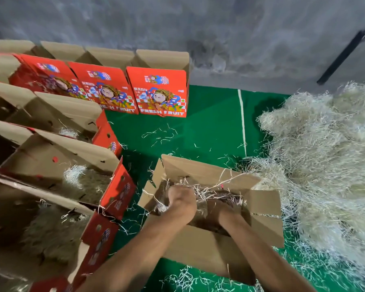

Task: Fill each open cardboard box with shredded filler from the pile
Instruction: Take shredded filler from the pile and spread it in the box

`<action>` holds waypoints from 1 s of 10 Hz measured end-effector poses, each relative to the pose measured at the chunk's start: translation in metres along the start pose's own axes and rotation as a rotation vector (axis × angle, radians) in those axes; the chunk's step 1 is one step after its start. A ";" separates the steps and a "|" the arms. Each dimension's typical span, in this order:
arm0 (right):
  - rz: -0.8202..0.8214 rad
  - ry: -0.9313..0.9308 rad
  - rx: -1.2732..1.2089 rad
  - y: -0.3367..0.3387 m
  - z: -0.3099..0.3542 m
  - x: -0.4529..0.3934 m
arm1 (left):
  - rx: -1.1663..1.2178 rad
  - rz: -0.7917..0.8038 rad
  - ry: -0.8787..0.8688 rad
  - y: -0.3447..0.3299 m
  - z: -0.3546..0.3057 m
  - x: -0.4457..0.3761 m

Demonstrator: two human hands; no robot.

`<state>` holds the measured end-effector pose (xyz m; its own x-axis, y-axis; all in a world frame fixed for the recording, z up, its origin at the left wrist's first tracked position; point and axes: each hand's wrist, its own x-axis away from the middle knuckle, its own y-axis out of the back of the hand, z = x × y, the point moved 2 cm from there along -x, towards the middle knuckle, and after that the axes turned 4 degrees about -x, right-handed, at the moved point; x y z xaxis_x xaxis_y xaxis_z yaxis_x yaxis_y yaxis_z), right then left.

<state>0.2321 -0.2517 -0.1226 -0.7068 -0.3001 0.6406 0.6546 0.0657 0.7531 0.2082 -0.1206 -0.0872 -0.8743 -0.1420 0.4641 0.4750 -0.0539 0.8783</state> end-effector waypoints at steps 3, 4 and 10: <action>-0.111 -0.233 -0.079 0.000 -0.012 0.015 | -0.018 0.422 -0.197 -0.013 -0.022 -0.002; 0.152 -0.206 -0.221 -0.013 -0.010 0.006 | -0.073 0.425 -0.199 -0.022 -0.022 -0.006; 0.133 -0.126 -0.205 -0.024 0.008 0.015 | 0.097 0.375 -0.068 -0.028 -0.018 0.011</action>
<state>0.2037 -0.2505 -0.1293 -0.6305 -0.1802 0.7550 0.7754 -0.1017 0.6232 0.1870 -0.1384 -0.1085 -0.6484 -0.0678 0.7583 0.7537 0.0837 0.6519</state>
